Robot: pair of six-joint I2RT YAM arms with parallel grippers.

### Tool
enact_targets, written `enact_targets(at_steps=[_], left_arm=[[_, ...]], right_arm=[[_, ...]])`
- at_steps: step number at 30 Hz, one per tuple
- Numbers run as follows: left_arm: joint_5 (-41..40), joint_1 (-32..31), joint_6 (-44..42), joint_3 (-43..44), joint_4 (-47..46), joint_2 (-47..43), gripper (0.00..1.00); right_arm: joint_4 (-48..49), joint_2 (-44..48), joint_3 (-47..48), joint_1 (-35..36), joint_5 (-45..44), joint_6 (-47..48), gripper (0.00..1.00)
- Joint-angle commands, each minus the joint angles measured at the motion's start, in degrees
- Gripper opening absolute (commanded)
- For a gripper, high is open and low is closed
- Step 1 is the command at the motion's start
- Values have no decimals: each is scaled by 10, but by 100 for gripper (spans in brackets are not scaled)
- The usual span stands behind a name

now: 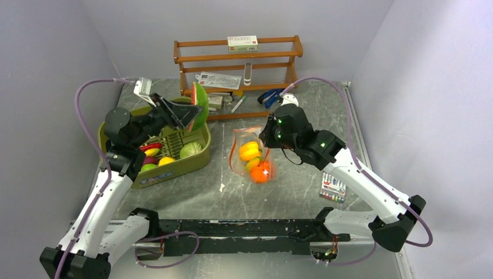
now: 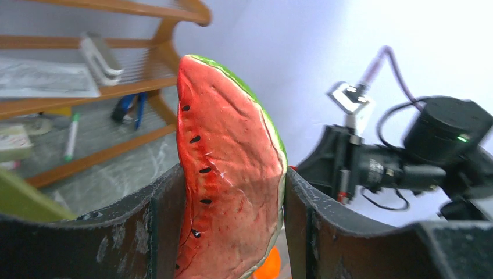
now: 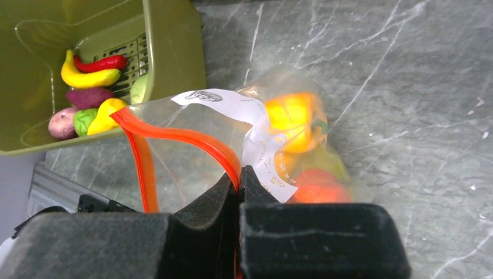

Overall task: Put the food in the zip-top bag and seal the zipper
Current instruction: Place the fake fruit in the zipper food storage bag.

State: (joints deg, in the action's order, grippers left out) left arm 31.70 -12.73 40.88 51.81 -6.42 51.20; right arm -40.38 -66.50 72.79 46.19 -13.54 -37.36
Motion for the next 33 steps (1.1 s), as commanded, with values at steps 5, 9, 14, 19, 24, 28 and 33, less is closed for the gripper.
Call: enact_targets(at_steps=[5, 9, 14, 19, 24, 28, 33], left_arm=[[22, -83, -5, -39, -184, -7, 38], [3, -147, -20, -47, -247, 17, 36], [-16, -205, -21, -47, -325, 51, 35], [-6, -231, -28, -54, -376, 84, 35], [-34, -243, -37, -107, -428, 88, 35], [-53, -249, -64, -162, -504, 86, 31], [-56, -262, -115, -177, -498, 90, 40]], right_arm=[[72, 13, -13, 2, 50, -59, 0], [91, 12, -13, 2, 73, -104, 0], [93, -3, 1, 1, 98, -127, 0], [105, 8, -6, 2, 102, -141, 0], [115, 20, -9, 2, 105, -151, 0], [134, 28, -14, 1, 115, -160, 0], [161, 44, -28, 2, 120, -168, 0]])
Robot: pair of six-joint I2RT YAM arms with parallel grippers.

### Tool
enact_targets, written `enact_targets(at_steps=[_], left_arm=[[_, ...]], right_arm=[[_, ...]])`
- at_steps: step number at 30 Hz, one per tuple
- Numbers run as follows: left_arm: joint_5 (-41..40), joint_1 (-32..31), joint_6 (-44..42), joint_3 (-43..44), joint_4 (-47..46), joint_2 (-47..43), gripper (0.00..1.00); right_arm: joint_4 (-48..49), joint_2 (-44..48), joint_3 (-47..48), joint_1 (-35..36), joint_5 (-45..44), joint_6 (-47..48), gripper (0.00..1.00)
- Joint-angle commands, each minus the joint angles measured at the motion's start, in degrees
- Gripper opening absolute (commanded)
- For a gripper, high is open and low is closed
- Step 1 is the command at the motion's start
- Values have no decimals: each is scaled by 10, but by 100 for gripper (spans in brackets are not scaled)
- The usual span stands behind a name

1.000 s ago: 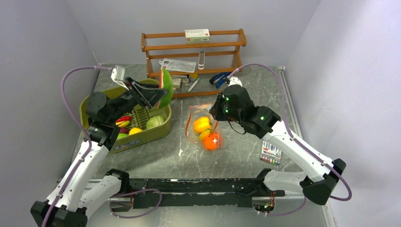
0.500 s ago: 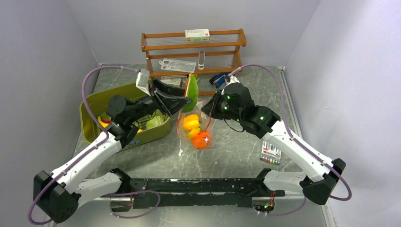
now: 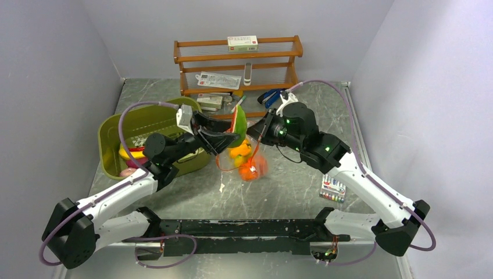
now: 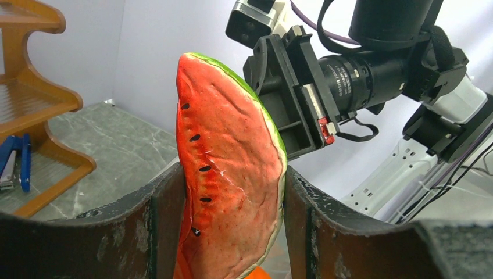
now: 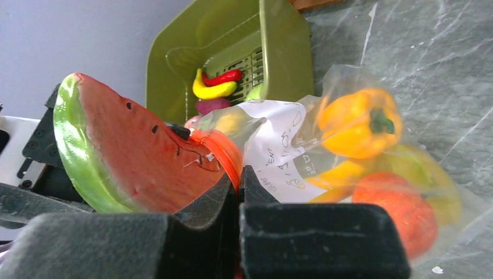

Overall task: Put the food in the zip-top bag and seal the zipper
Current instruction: Place the fake fruit in the zipper food storage bag.

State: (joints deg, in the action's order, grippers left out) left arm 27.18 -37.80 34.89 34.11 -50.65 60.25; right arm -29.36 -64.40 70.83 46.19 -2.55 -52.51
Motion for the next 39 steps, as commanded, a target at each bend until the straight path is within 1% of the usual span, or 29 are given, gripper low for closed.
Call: enact_targets(at_steps=[1, 5, 7, 8, 10, 13, 15, 23, 25, 27, 31, 34, 37, 38, 39], left_arm=[[-10, -15, -70, -1, -53, 0, 40], [-14, -29, -124, -24, -82, -7, 40], [-10, -33, -143, -36, -105, -8, 42], [-5, -34, -153, -40, -116, -8, 40], [4, -35, -146, -45, -152, -2, 38], [19, -37, -96, -42, -200, 14, 37], [23, -42, -91, -37, -201, 20, 38], [10, -51, -117, -52, -200, 22, 43], [0, -51, -131, -58, -176, 14, 47], [-14, -51, -164, -61, -147, 1, 52], [-37, -52, -222, -44, -38, -23, 64], [-52, -51, -241, -41, 4, -34, 76], [-64, -51, -248, -36, 35, -47, 94], [-66, -52, -249, -33, 47, -50, 97], [-65, -51, -250, -28, 59, -54, 97]], right_arm=[[52, 25, -9, 2, 8, -17, 0], [49, 21, -5, 1, 10, -15, 0], [50, 20, -5, 2, 12, -15, 0], [53, 20, -6, 2, 13, -16, 0], [57, 18, -10, 1, 14, -17, 0], [61, 17, -13, 1, 15, -19, 0], [64, 17, -15, 1, 13, -19, 0], [60, 11, -6, 0, 10, -15, 0], [60, 11, -4, 0, 10, -14, 0], [58, 11, -2, 0, 9, -12, 0], [53, 14, -14, 0, 3, -6, 0], [55, 19, -32, -2, 5, -11, 0], [61, 22, -40, -4, 8, -12, 0], [60, 23, -40, -4, 6, -11, 0], [60, 23, -39, -5, 5, -10, 0]])
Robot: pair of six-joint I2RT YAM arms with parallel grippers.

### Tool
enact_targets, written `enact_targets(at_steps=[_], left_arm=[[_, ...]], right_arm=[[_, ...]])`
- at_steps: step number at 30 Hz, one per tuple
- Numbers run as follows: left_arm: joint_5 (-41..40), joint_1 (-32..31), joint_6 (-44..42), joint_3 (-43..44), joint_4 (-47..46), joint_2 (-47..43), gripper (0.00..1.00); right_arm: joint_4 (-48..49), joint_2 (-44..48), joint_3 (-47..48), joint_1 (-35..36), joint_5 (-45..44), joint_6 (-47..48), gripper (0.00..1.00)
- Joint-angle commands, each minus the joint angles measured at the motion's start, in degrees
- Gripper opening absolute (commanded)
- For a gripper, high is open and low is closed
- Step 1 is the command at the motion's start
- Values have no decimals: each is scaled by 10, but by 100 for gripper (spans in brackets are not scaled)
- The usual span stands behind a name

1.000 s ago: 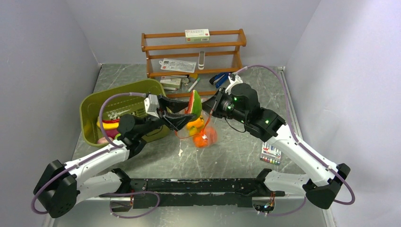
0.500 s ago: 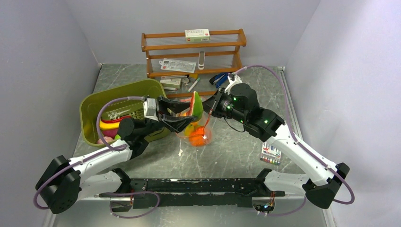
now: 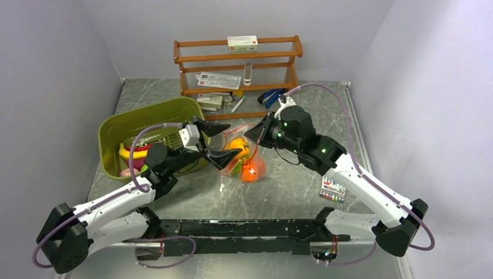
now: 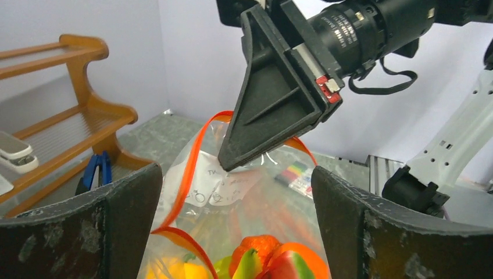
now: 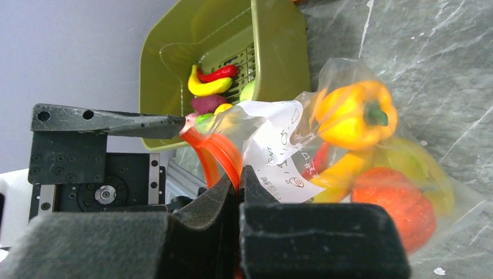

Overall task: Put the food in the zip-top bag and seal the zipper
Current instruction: Place the fake fruit in the zipper food storage bag.

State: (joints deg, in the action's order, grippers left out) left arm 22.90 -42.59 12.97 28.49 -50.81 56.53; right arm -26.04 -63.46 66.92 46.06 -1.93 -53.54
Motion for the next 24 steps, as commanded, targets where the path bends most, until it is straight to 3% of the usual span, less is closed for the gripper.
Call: enact_targets(at_steps=[1, 5, 11, 15, 24], left_arm=[[-24, -4, -31, 32, 73, -21, 96], [-50, -3, -26, 82, 179, -35, 87], [-174, -4, 44, 216, 499, -18, 74], [-162, -4, 33, 273, 639, 10, 87], [-121, -4, -30, 258, 656, -18, 87]], right_arm=[[26, 14, 0, -4, -2, 0, 0], [31, 13, -6, -5, -3, 8, 0], [27, 22, -30, -7, -18, 41, 0], [32, 23, -29, -11, -18, 82, 0], [-6, 7, -10, -10, 39, 213, 0]])
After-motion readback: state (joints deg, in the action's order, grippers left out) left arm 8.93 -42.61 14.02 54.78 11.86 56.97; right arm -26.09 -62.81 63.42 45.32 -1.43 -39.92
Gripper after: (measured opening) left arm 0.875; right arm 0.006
